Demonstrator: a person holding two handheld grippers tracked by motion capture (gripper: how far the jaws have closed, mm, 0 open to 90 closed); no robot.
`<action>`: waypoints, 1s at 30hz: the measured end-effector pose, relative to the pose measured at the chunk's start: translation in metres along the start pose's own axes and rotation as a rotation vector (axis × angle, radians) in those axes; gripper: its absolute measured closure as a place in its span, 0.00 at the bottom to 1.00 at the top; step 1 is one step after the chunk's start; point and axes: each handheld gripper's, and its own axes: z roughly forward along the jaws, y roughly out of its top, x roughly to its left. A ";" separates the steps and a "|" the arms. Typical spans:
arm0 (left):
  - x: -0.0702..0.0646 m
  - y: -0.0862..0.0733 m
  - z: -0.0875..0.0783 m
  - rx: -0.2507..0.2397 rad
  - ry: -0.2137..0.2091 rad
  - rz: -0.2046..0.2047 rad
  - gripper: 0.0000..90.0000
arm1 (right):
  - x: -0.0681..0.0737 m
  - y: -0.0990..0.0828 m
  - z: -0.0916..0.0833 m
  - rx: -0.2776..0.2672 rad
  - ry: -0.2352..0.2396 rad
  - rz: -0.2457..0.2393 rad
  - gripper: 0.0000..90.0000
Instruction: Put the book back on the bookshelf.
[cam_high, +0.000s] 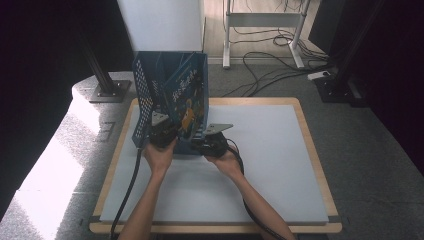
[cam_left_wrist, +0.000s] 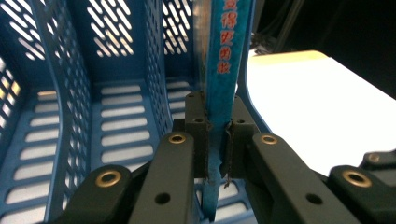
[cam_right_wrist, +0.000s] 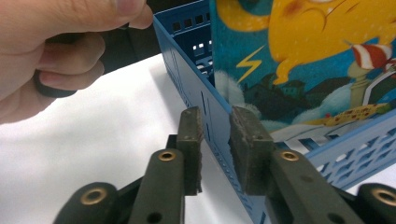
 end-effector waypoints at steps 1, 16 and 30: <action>0.000 -0.001 0.000 0.006 -0.001 0.001 0.92 | 0.000 0.000 -0.001 0.000 0.001 -0.003 0.77; 0.012 -0.010 -0.005 0.023 -0.021 0.097 0.54 | 0.006 0.000 -0.006 0.018 0.015 -0.045 0.54; 0.011 -0.013 -0.024 0.057 -0.047 0.140 0.26 | 0.006 0.007 -0.026 -0.001 -0.039 -0.078 0.38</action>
